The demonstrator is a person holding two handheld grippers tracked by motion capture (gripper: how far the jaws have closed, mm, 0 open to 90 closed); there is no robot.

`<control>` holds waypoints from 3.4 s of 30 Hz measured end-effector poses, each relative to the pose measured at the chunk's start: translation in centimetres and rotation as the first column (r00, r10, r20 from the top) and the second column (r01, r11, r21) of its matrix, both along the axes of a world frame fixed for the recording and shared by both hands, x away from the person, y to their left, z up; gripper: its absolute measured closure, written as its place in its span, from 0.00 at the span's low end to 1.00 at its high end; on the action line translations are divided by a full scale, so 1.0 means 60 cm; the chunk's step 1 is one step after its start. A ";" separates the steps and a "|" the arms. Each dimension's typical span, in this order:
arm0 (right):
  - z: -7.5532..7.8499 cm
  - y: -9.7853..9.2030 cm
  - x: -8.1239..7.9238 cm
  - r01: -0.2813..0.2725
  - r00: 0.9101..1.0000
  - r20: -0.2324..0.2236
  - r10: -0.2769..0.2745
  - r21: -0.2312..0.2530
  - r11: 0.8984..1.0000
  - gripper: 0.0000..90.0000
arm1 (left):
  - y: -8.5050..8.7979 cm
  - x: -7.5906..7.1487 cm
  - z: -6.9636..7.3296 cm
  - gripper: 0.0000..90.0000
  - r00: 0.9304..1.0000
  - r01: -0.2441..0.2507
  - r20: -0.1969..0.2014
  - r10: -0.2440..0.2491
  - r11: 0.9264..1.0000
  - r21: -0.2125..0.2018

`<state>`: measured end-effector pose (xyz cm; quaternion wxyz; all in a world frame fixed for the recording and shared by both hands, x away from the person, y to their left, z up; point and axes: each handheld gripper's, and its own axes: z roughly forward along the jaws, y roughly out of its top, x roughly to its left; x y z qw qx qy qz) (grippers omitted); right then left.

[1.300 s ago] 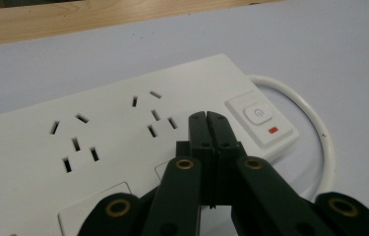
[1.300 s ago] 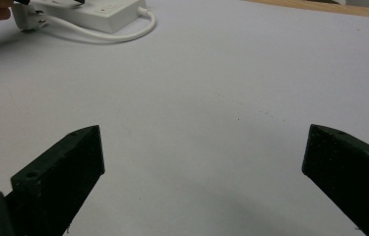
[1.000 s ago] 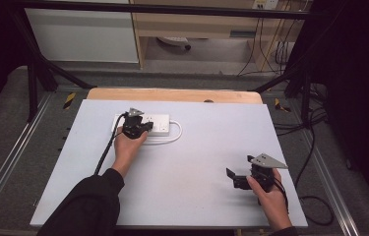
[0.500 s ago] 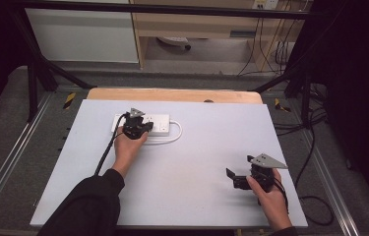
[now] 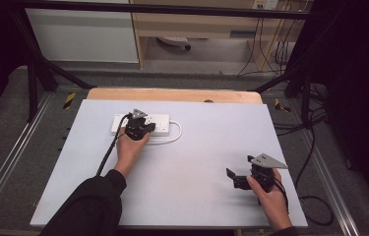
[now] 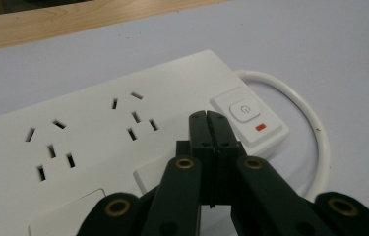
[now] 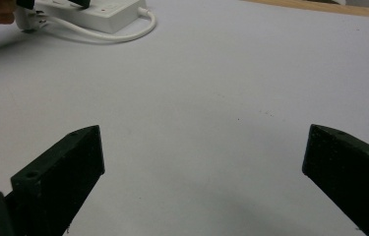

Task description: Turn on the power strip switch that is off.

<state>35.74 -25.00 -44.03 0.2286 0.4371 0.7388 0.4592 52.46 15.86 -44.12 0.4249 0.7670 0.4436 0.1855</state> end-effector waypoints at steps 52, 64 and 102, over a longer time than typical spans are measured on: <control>0.002 0.002 0.001 0.003 1.000 0.004 -0.003 0.006 1.000 0.03 | 0.032 -0.028 0.068 0.14 0.992 0.013 0.129 -0.006 0.998 -0.056; 0.001 0.002 0.001 0.006 1.000 0.002 -0.006 0.006 1.000 0.03 | 0.043 -0.041 0.086 0.12 0.992 0.000 0.123 0.005 0.999 -0.041; 0.001 0.001 0.002 0.014 1.000 -0.001 -0.014 0.005 1.000 0.03 | 0.124 -0.148 0.139 0.12 0.986 0.047 0.167 -0.026 0.991 -0.126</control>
